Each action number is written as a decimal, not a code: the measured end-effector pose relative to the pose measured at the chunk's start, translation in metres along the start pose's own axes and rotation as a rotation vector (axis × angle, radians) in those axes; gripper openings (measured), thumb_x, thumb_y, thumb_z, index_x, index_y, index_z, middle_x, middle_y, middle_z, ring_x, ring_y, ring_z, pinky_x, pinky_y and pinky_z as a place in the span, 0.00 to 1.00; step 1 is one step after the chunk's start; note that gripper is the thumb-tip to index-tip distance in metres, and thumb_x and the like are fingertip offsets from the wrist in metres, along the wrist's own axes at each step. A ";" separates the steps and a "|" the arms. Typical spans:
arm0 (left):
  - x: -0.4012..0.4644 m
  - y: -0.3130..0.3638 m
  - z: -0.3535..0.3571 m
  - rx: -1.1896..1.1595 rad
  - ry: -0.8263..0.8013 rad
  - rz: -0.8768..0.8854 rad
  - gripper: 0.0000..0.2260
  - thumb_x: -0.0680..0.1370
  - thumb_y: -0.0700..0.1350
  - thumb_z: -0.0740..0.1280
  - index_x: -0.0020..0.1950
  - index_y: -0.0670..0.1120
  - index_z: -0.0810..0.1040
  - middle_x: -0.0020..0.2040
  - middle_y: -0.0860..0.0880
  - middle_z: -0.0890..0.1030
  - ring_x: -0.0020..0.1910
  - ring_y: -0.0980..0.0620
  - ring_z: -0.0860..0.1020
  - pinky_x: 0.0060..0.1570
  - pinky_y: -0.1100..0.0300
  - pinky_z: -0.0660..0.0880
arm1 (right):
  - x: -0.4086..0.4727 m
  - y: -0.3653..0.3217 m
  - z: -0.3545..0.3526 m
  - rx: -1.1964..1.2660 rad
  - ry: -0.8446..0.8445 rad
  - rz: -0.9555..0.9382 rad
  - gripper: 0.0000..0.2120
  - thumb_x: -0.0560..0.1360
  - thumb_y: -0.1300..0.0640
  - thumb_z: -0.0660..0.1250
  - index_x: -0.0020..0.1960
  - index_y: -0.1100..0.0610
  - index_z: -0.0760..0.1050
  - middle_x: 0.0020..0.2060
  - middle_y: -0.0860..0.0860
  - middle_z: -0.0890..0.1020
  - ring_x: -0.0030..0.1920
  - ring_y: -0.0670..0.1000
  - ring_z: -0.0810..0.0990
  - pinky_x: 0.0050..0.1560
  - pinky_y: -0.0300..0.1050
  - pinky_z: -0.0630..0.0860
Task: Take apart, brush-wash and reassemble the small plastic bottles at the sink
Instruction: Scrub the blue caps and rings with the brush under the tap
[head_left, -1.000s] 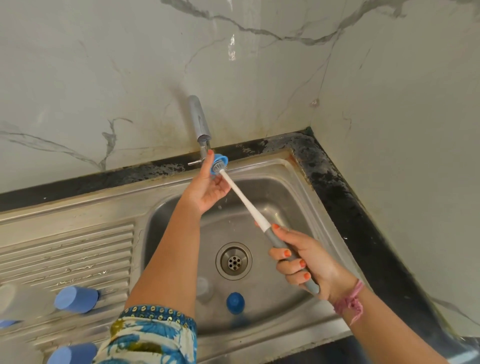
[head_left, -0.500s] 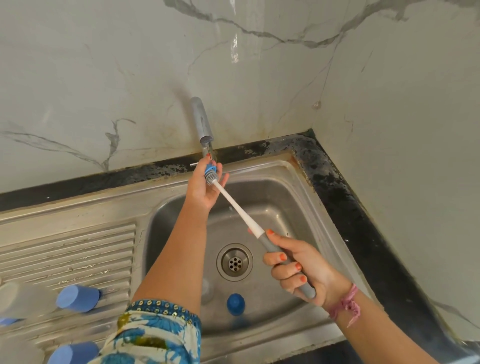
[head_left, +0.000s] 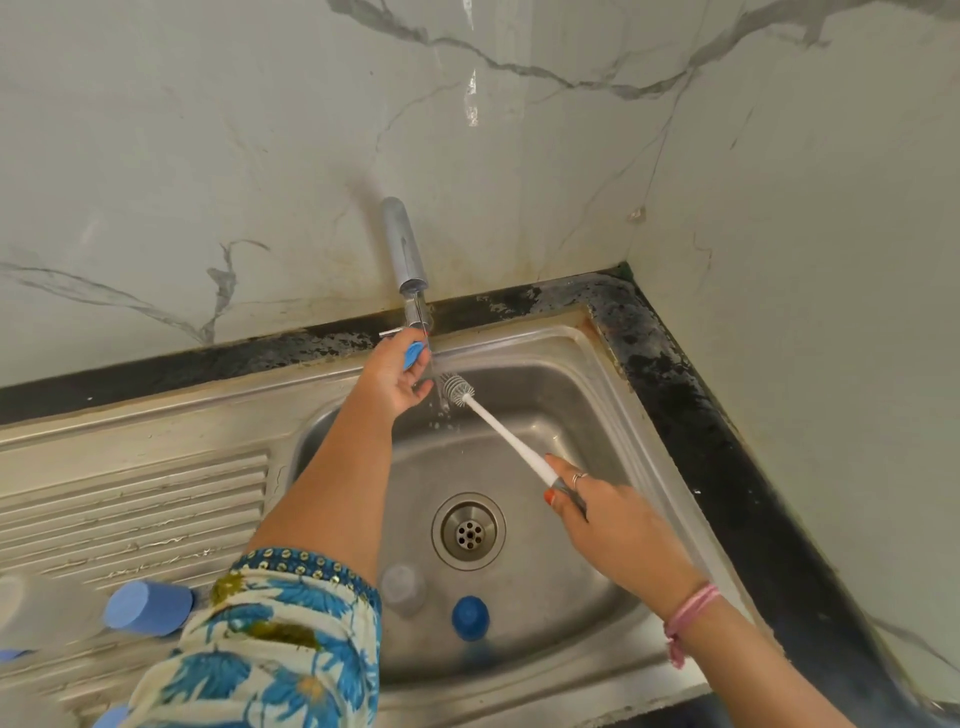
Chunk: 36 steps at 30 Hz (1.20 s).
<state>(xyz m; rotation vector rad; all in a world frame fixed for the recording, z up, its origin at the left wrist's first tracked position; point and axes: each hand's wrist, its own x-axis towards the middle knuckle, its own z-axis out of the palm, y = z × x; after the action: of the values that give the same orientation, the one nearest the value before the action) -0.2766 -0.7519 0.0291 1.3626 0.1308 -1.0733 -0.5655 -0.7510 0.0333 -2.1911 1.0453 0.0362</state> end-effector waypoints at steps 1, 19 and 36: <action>0.002 0.002 -0.001 -0.008 0.002 -0.004 0.06 0.73 0.42 0.71 0.46 0.48 0.76 0.43 0.52 0.78 0.40 0.59 0.78 0.60 0.51 0.70 | 0.003 0.002 0.002 0.006 0.001 0.004 0.20 0.82 0.45 0.55 0.74 0.41 0.62 0.38 0.47 0.78 0.41 0.50 0.80 0.46 0.50 0.79; -0.036 -0.001 -0.001 0.794 -0.028 0.395 0.29 0.76 0.43 0.67 0.75 0.47 0.63 0.66 0.49 0.71 0.60 0.50 0.72 0.58 0.57 0.70 | 0.001 -0.015 -0.020 -0.048 0.045 -0.048 0.21 0.81 0.50 0.58 0.74 0.44 0.65 0.34 0.47 0.75 0.34 0.48 0.75 0.36 0.42 0.73; -0.097 -0.053 -0.076 1.362 0.055 0.514 0.32 0.71 0.47 0.76 0.73 0.43 0.69 0.70 0.44 0.72 0.68 0.46 0.71 0.66 0.58 0.66 | -0.044 -0.030 0.014 -0.280 0.114 -0.150 0.22 0.82 0.50 0.54 0.76 0.46 0.60 0.39 0.51 0.78 0.39 0.53 0.79 0.40 0.48 0.77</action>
<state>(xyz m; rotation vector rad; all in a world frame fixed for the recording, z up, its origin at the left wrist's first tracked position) -0.3288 -0.6286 0.0318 2.4178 -1.0378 -0.6119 -0.5703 -0.7000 0.0533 -2.5465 0.9829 -0.0112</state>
